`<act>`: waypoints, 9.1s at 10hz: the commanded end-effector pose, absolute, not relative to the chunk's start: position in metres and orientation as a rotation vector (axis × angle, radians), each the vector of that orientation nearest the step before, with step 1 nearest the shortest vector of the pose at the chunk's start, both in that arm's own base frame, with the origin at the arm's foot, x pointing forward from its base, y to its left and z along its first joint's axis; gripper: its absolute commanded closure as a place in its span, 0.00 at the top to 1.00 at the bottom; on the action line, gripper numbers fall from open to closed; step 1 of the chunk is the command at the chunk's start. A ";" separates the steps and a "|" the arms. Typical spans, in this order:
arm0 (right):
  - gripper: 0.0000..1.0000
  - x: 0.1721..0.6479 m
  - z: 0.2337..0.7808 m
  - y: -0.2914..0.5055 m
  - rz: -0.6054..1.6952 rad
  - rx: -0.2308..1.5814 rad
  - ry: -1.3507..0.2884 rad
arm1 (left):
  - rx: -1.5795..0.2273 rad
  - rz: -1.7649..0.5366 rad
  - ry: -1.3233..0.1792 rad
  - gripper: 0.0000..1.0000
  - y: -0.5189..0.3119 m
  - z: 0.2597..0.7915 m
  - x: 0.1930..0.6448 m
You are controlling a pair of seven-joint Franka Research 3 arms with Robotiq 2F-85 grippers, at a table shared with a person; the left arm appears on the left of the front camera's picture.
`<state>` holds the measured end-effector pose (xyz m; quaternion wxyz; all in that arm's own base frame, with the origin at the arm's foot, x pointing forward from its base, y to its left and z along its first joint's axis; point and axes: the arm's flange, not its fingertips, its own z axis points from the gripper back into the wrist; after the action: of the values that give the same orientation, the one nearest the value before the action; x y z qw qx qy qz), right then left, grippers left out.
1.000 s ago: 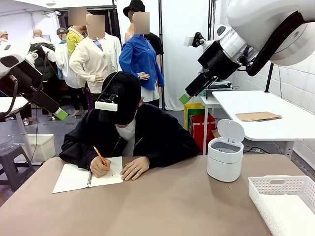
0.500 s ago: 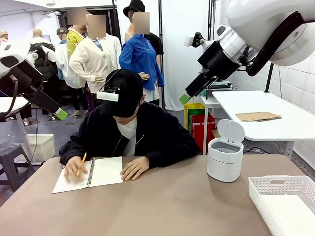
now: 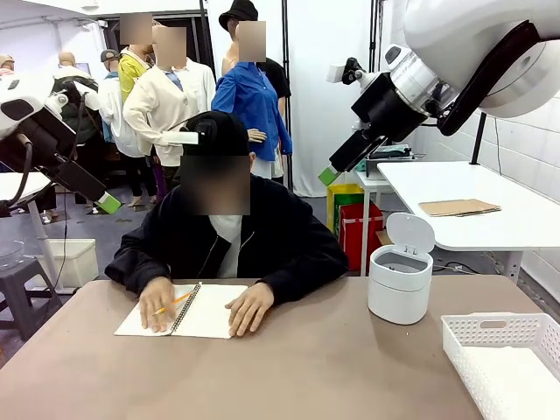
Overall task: Sort the paper based on its condition.
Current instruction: If a person hands you a paper, place it in the Organizing basket , and if it's crumpled, put it in the Trash can.
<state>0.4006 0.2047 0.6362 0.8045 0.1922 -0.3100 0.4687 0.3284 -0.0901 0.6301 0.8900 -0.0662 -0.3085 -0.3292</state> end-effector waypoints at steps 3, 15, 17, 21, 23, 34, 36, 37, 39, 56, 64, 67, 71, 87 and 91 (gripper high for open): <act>1.00 0.402 0.636 0.205 1.004 0.419 -0.669 | -0.133 -0.681 -0.642 1.00 -0.090 0.630 0.328; 1.00 0.402 0.636 0.205 1.004 0.419 -0.669 | -0.133 -0.681 -0.642 1.00 -0.090 0.630 0.328; 1.00 0.402 0.636 0.205 1.004 0.419 -0.669 | -0.133 -0.681 -0.642 1.00 -0.090 0.630 0.328; 1.00 0.402 0.636 0.205 1.004 0.419 -0.669 | -0.133 -0.681 -0.642 1.00 -0.090 0.630 0.328; 1.00 0.402 0.636 0.205 1.004 0.419 -0.669 | -0.133 -0.681 -0.642 1.00 -0.090 0.630 0.328; 1.00 0.402 0.636 0.205 1.004 0.419 -0.669 | -0.133 -0.681 -0.642 1.00 -0.090 0.630 0.328; 1.00 0.402 0.636 0.205 1.004 0.419 -0.669 | -0.133 -0.681 -0.642 1.00 -0.090 0.630 0.328; 1.00 0.402 0.636 0.205 1.004 0.419 -0.669 | -0.133 -0.681 -0.642 1.00 -0.090 0.630 0.328; 1.00 0.402 0.636 0.205 1.004 0.419 -0.669 | -0.133 -0.681 -0.642 1.00 -0.090 0.630 0.328; 1.00 0.402 0.636 0.205 1.004 0.419 -0.669 | -0.133 -0.681 -0.642 1.00 -0.090 0.630 0.328; 1.00 0.401 0.636 0.205 1.004 0.411 -0.664 | -0.133 -0.681 -0.642 1.00 -0.090 0.630 0.328; 1.00 0.434 0.611 0.201 0.757 0.543 -0.432 | -0.133 -0.681 -0.642 1.00 -0.090 0.630 0.328; 1.00 0.480 0.557 0.207 0.524 0.737 -0.182 | -0.133 -0.681 -0.642 1.00 -0.090 0.630 0.328; 1.00 0.514 0.441 0.208 0.139 0.860 0.193 | -0.133 -0.681 -0.642 1.00 -0.090 0.630 0.328; 1.00 0.514 0.402 0.217 0.080 0.994 0.279 | -0.133 -0.681 -0.642 1.00 -0.090 0.630 0.328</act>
<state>0.5161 0.2142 0.4048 0.8826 0.4494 0.1292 0.0483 0.3284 -0.0900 0.6301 0.8899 -0.0663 -0.3086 -0.3291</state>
